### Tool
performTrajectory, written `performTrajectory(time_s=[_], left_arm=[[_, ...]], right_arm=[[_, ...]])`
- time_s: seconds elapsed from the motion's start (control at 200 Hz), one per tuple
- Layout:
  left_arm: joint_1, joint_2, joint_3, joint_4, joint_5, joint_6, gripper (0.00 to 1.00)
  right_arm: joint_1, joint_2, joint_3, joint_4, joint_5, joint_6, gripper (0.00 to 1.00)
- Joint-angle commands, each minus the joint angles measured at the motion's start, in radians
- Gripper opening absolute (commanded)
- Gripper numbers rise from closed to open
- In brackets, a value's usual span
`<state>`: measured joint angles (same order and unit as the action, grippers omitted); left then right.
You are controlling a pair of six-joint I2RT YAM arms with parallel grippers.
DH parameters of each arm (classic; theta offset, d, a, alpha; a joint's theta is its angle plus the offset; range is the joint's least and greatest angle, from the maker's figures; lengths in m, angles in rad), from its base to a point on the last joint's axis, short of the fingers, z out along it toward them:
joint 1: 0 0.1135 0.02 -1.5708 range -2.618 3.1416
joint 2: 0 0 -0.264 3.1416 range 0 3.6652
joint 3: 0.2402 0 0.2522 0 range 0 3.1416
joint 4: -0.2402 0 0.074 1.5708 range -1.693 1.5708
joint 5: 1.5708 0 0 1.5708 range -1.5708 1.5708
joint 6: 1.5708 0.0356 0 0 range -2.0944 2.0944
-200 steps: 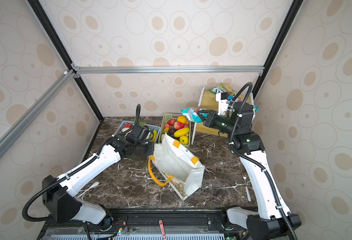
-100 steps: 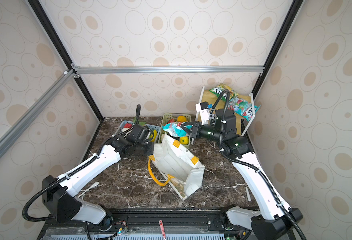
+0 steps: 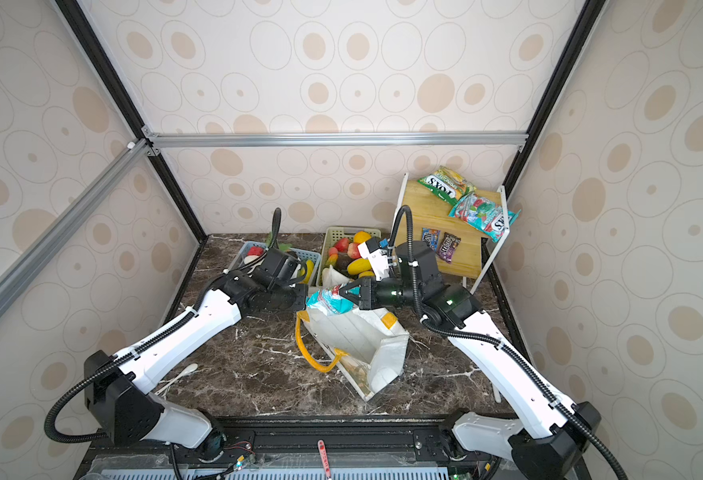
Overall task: Place the food into the grocery bag and tie it
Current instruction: 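Carry the candy bag with the right gripper over the open tote bag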
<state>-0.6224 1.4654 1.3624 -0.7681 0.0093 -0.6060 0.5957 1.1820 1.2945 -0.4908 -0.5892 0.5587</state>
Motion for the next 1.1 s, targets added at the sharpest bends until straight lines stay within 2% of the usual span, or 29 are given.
performTrajectory(time_s=[0.0, 0.235, 1.095], left_arm=[[0.006, -0.007, 0.038, 0.005, -0.035, 0.029, 0.0], [0.005, -0.016, 0.022, 0.016, -0.031, 0.029, 0.0], [0.006, 0.011, 0.038, 0.0, -0.015, 0.048, 0.0]], right_arm=[[0.022, -0.032, -0.019, 0.014, 0.02, 0.001, 0.0], [0.052, -0.045, -0.078, -0.003, 0.071, 0.026, 0.0], [0.061, -0.046, -0.105, -0.367, 0.253, 0.001, 0.0]])
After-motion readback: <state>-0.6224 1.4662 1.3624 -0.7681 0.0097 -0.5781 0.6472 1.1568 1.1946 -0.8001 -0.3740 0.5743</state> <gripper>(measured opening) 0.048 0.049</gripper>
